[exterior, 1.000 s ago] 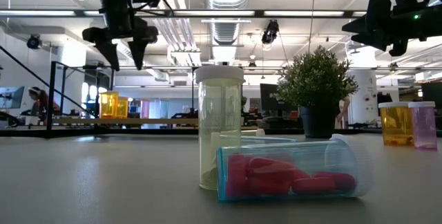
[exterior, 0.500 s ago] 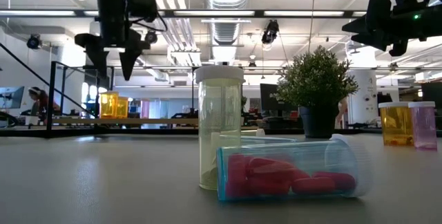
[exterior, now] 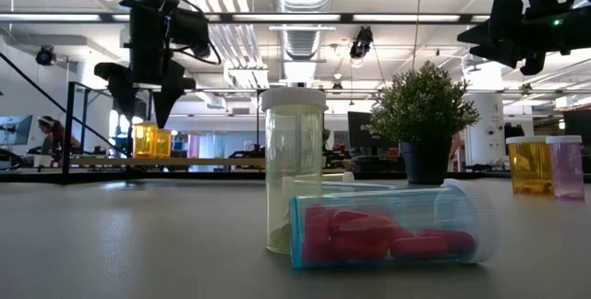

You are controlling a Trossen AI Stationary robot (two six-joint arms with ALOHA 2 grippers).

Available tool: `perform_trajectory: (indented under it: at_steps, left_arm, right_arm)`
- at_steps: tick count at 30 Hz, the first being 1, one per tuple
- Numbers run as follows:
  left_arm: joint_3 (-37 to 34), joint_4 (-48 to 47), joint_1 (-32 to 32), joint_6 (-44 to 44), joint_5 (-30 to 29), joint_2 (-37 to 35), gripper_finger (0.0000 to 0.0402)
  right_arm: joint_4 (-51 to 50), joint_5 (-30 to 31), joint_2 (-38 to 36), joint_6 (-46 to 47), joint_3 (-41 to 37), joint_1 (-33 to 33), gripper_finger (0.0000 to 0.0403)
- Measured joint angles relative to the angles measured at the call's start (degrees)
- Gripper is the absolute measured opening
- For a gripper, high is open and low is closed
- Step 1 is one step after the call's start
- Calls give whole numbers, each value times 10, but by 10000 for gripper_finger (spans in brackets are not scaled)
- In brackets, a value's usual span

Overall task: Pick and place medicine bottles onto shelf by color
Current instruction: Put the left large orange pill bottle on the shelf aligned with the other large orange pill bottle

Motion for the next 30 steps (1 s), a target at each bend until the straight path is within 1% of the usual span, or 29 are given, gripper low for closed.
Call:
perform_trajectory:
  at_steps: [7,10,16,21,30]
  left_arm:
    - [-27,19,3,1,0,1,336]
    - [-35,28,4,2,-4,1,329]
    - [-50,63,4,15,-6,0,288]
    - [-50,66,4,16,-6,0,255]
    - [-49,69,7,16,-14,0,214]
  right_arm:
    - [0,0,0,0,0,0,249]
    - [0,0,0,0,0,0,249]
    - [0,0,0,0,0,0,249]
    - [0,0,0,0,0,0,249]
    - [0,0,0,0,0,0,249]
